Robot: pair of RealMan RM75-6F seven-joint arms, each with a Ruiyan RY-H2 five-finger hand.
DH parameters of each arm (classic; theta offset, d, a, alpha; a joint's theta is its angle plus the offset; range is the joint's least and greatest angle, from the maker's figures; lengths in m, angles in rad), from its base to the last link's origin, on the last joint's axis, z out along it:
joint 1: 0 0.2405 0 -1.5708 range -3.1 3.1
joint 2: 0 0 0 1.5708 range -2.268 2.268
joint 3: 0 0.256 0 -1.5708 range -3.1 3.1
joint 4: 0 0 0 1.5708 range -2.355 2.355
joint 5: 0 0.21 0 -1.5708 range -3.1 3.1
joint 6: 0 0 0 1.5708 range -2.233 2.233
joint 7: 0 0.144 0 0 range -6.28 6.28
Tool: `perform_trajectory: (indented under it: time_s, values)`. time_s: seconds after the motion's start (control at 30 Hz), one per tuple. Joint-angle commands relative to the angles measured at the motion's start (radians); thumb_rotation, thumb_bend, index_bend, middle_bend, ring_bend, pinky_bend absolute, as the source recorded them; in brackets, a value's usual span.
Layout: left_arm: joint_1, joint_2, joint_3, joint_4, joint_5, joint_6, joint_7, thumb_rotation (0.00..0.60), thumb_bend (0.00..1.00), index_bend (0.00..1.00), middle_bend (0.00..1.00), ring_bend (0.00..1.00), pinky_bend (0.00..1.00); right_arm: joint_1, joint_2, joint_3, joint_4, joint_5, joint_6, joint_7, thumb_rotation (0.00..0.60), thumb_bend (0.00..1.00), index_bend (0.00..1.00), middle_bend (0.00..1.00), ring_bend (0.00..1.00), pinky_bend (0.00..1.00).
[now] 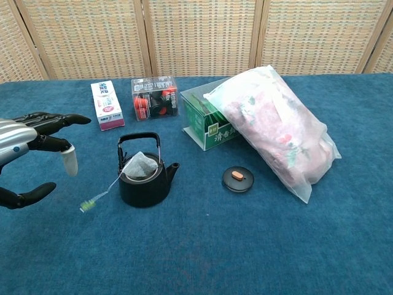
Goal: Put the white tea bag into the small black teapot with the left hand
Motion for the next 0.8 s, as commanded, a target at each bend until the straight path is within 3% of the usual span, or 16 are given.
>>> perform_trajectory:
  time_s: [0.03, 0.23, 0.3, 0.43, 0.53, 0.67, 0.8]
  values:
    - [0.01, 0.014, -0.001, -0.019, -0.01, -0.001, 0.021, 0.6, 0.47, 0.3, 0.0, 0.0, 0.0, 0.0, -0.001, -0.001, 0.001, -0.001, 0.0, 0.0, 0.6, 0.07, 0.09, 0.15, 0.01, 0.09]
    - [0.019, 0.02, -0.015, -0.017, 0.023, 0.029, 0.027, 0.6, 0.47, 0.23, 0.01, 0.0, 0.0, 0.001, 0.0, 0.0, 0.0, -0.002, 0.002, -0.002, 0.6, 0.07, 0.09, 0.15, 0.01, 0.09]
    - [0.015, 0.024, -0.031, -0.011, 0.037, 0.04, 0.037, 0.6, 0.47, 0.23, 0.1, 0.03, 0.04, 0.002, 0.001, 0.0, -0.002, -0.004, 0.002, -0.005, 0.6, 0.07, 0.09, 0.15, 0.01, 0.09]
    - [-0.013, 0.056, -0.057, -0.035, 0.035, 0.005, 0.072, 0.6, 0.47, 0.23, 0.5, 0.44, 0.44, 0.004, 0.001, -0.001, -0.003, -0.005, 0.0, -0.006, 0.6, 0.07, 0.09, 0.15, 0.01, 0.09]
    - [-0.046, 0.095, -0.077, -0.07, 0.016, -0.048, 0.13, 0.6, 0.51, 0.23, 0.69, 0.65, 0.59, 0.005, -0.002, -0.001, -0.002, -0.005, -0.001, -0.004, 0.6, 0.07, 0.09, 0.15, 0.01, 0.09]
    - [-0.08, 0.136, -0.097, -0.126, -0.03, -0.113, 0.202, 0.6, 0.71, 0.23, 0.8, 0.75, 0.68, 0.005, -0.003, -0.001, -0.001, -0.005, 0.0, -0.004, 0.6, 0.07, 0.09, 0.15, 0.01, 0.09]
    - [-0.122, 0.177, -0.12, -0.194, -0.112, -0.186, 0.301, 0.6, 0.84, 0.19, 0.85, 0.79, 0.7, 0.003, -0.002, -0.001, -0.001, -0.004, 0.002, -0.004, 0.6, 0.07, 0.09, 0.15, 0.01, 0.09]
